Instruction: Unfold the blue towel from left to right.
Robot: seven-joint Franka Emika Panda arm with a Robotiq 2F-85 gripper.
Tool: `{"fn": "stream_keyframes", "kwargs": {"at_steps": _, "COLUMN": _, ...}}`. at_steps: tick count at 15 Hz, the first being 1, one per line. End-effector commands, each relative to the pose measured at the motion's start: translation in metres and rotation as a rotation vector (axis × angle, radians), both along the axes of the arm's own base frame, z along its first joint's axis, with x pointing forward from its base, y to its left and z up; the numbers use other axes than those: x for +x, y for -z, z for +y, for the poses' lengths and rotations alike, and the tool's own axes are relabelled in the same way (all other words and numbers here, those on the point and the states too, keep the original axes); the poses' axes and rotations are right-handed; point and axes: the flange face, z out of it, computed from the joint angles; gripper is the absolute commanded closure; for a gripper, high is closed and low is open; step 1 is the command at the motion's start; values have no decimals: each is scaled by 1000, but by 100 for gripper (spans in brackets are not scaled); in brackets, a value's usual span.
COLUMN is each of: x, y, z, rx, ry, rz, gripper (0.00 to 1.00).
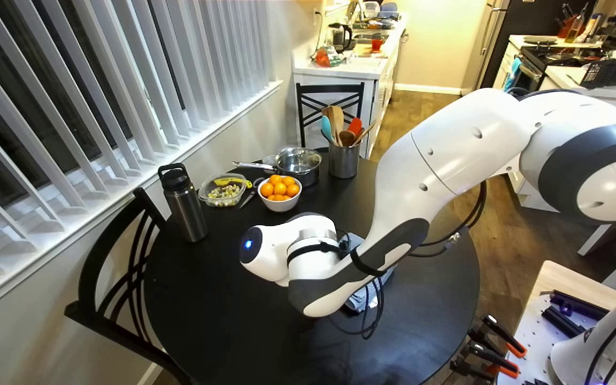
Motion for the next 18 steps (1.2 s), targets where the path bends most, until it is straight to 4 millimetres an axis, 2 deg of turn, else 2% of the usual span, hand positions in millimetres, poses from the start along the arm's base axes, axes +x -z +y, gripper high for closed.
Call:
{"fn": "stream_keyframes", "kwargs": {"at_steps": 1, "x": 1, "y": -10, "z": -2, "rx": -16, "ry": -9, "rz": 6, "gripper": 25}}
{"fn": "stream_keyframes", "kwargs": {"at_steps": 12, "x": 7, "y": -17, "z": -9, "rx": -17, "ry": 14, "rz": -15, "gripper": 96}}
{"fn": "stream_keyframes", "kwargs": {"at_steps": 14, "x": 6, "y": -19, "z": -10, "rx": -13, "ry": 15, "rz": -17, "gripper": 100}}
{"fn": "stream_keyframes", "kwargs": {"at_steps": 18, "x": 6, "y": -23, "z": -14, "rx": 4, "ry": 23, "rz": -20, "gripper": 98}}
